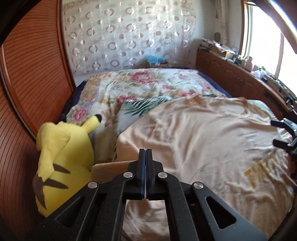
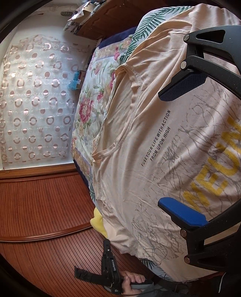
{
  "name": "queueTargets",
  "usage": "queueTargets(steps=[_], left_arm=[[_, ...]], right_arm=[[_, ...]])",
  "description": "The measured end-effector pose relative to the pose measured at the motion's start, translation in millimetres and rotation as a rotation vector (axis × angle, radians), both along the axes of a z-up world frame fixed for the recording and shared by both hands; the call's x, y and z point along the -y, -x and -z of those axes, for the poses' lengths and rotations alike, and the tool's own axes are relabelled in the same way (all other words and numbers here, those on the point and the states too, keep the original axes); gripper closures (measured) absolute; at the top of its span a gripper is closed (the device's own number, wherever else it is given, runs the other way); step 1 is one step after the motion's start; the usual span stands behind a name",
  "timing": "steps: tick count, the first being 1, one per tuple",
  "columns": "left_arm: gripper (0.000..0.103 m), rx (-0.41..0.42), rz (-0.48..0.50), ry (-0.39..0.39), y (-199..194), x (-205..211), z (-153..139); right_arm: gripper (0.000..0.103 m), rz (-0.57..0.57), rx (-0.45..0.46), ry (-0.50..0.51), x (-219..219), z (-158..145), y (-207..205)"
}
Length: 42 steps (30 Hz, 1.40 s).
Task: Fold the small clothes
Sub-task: 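Fold the gripped side edge over toward the shirt's middle, then open the left tool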
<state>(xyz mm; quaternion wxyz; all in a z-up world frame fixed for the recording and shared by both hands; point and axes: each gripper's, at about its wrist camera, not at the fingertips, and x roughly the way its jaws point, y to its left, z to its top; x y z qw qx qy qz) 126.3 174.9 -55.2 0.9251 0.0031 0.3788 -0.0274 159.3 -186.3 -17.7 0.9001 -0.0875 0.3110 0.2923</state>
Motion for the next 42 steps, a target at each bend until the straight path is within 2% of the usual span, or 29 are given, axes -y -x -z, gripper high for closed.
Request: queueTargets(steps=[4, 6, 10, 11, 13, 16, 17, 25, 28, 36, 39, 42], left_arm=[[0.103, 0.033, 0.077, 0.004, -6, 34, -23], [0.103, 0.047, 0.131, 0.031, -8, 55, -34], [0.101, 0.07, 0.175, 0.053, -6, 81, -45], [0.097, 0.077, 0.174, 0.047, -5, 83, -47], [0.064, 0.099, 0.158, 0.026, 0, 80, -50], [0.047, 0.087, 0.116, 0.016, 4, 61, -46], [0.044, 0.079, 0.099, 0.004, 4, 57, -42], [0.044, -0.075, -0.029, 0.0, 15, 6, 28], [0.044, -0.096, -0.07, 0.048, 26, -7, 42], [0.044, -0.074, -0.102, 0.079, 45, -8, 50], [0.053, -0.058, -0.096, 0.09, 43, -9, 44], [0.054, -0.073, -0.093, 0.109, 34, -14, 42]], right_arm=[[0.0, 0.013, 0.01, -0.006, 2, 0, 3], [0.0, 0.022, 0.013, -0.013, 3, 0, 4], [0.0, 0.029, 0.01, -0.025, 3, 3, 6], [0.0, 0.028, 0.009, -0.027, 3, 3, 6], [0.0, 0.028, 0.008, -0.024, 0, 6, 8], [0.0, 0.029, 0.005, -0.019, 1, 7, 7], [0.0, 0.029, 0.005, -0.019, 0, 7, 7], [0.001, -0.02, 0.001, 0.018, -20, 7, -3], [0.001, -0.038, 0.019, 0.033, -30, 2, -6], [0.001, -0.053, 0.016, 0.035, -40, 6, -8], [0.001, -0.051, 0.015, 0.034, -38, 6, -4], [0.001, -0.04, 0.022, 0.033, -34, 4, -1]])
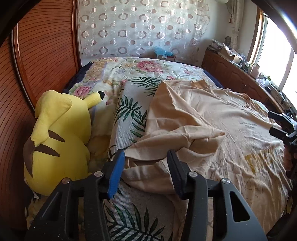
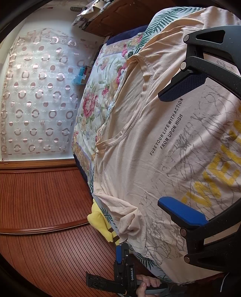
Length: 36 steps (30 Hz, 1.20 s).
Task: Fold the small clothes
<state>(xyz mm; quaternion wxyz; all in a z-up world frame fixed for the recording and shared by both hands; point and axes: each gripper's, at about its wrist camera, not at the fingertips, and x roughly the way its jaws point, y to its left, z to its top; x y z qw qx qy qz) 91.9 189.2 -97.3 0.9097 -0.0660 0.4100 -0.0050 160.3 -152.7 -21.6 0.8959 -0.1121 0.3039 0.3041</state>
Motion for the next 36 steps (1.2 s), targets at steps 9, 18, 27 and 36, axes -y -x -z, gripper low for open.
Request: queueTargets(steps=[9, 18, 27, 36], left_arm=[[0.096, -0.068, 0.042, -0.083, -22, 5, 18], [0.101, 0.053, 0.161, -0.072, -14, 50, -48], [0.099, 0.124, 0.333, 0.002, -12, 134, -106], [0.043, 0.148, 0.279, -0.07, 10, 131, -102]], right_arm=[[0.001, 0.03, 0.011, -0.028, 20, -4, 13], [0.001, 0.073, 0.028, -0.067, 42, -7, 29], [0.001, 0.134, 0.056, -0.105, 69, -11, 59], [0.001, 0.176, 0.057, -0.117, 80, -12, 81]])
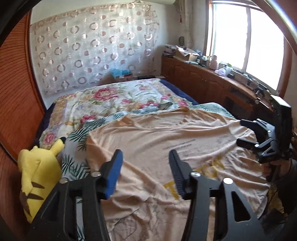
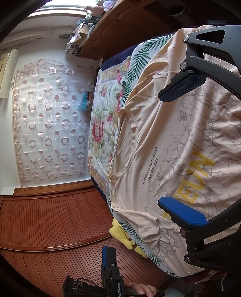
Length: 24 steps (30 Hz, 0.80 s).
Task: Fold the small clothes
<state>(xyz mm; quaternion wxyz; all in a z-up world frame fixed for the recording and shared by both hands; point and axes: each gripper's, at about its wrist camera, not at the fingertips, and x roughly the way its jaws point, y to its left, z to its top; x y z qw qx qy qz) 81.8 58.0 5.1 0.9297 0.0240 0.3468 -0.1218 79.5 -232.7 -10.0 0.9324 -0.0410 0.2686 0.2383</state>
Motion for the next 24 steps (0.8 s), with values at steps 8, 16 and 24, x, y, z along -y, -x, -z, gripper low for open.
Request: queueTargets(steps=[8, 16, 24], left_arm=[[0.027, -0.077, -0.12, -0.023, 18, -40, 57], [0.071, -0.136, -0.038, 0.013, 31, -22, 94], [0.071, -0.163, -0.091, -0.045, 9, -17, 116]], right_arm=[[0.001, 0.016, -0.004, -0.001, -5, 5, 6], [0.001, 0.056, -0.051, 0.014, 15, 17, 8], [0.001, 0.103, -0.117, 0.02, 42, 37, 21]])
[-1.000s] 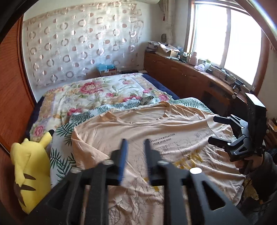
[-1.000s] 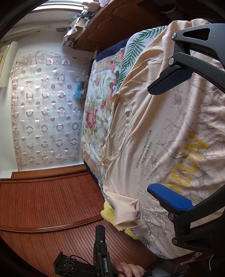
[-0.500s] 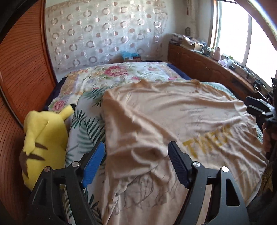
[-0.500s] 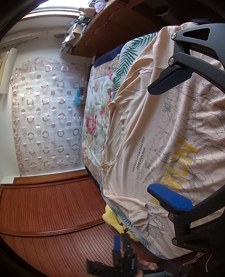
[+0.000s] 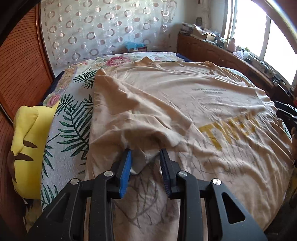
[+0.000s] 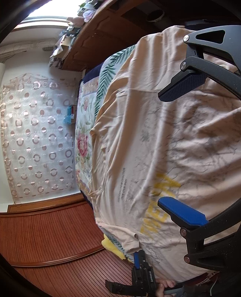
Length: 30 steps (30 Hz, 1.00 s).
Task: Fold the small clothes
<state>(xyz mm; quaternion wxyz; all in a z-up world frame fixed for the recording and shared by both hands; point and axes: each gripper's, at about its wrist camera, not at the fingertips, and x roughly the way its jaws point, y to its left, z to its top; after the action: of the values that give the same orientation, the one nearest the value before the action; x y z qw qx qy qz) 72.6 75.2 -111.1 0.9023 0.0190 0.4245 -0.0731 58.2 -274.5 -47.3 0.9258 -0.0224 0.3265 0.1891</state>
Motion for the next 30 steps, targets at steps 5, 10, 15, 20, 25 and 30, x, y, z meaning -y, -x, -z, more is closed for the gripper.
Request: queueTargets(steps=[5, 10, 15, 20, 25, 30], left_arm=[[0.099, 0.016, 0.023, -0.067, 4, 7, 0], [0.099, 0.052, 0.053, 0.018, 24, 2, -25], [0.099, 0.094, 0.062, 0.052, 50, 6, -49], [0.06, 0.108, 0.068, 0.041, 55, 13, -55], [0.031, 0.123, 0.059, 0.035, 45, 18, -54], [0.027, 0.117, 0.041, 0.046, 35, 21, -50]], right_arm=[[0.001, 0.022, -0.028, 0.013, 13, 9, 6], [0.001, 0.043, -0.053, 0.01, 18, 11, 2], [0.001, 0.052, -0.058, 0.008, 15, 10, 0], [0.001, 0.058, -0.064, 0.013, 14, 11, -4], [0.001, 0.065, -0.064, 0.019, 15, 12, -4], [0.001, 0.069, -0.067, 0.019, 15, 12, -5]])
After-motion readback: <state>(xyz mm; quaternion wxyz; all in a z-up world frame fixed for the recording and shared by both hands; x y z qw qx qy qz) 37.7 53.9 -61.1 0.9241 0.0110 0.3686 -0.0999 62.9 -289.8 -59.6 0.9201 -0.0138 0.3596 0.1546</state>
